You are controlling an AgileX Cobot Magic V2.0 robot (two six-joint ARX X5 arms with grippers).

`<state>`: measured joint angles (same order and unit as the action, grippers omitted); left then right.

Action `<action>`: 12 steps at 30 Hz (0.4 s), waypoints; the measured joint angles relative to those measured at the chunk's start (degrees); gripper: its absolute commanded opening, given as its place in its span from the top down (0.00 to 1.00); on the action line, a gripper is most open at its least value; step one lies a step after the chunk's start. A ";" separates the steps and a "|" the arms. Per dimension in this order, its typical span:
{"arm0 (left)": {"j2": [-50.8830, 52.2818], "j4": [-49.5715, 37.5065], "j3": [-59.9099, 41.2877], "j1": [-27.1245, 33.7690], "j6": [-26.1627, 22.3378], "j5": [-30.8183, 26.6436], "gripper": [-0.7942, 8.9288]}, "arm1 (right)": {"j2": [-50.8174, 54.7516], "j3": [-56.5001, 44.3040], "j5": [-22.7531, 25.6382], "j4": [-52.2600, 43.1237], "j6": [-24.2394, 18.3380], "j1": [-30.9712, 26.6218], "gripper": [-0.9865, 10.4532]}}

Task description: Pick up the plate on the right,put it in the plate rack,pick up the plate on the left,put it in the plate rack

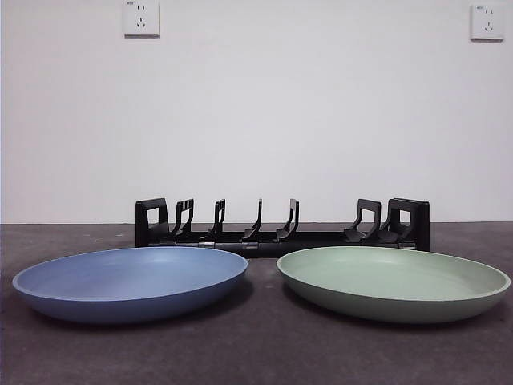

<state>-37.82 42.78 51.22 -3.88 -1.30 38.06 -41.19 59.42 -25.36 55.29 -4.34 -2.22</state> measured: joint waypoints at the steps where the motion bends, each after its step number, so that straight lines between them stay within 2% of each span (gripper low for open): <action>1: -0.33 -0.72 0.00 -0.52 -0.11 0.00 0.14 | 0.00 0.00 0.00 0.07 0.00 0.00 0.42; 4: -1.11 -1.11 0.00 -1.86 -0.59 0.07 0.14 | -0.17 0.00 0.00 0.46 0.04 0.00 0.42; 7: -1.55 -1.18 0.00 -4.15 -3.37 0.90 0.14 | -2.03 0.04 -0.02 0.48 0.90 0.00 0.42; 12: -3.02 -1.36 0.00 -9.31 -8.57 1.14 0.14 | -12.37 0.04 -0.07 0.09 0.90 0.02 0.43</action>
<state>-40.84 41.43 51.22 -13.19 -9.87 39.20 -53.56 59.46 -25.43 55.37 -3.44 -2.20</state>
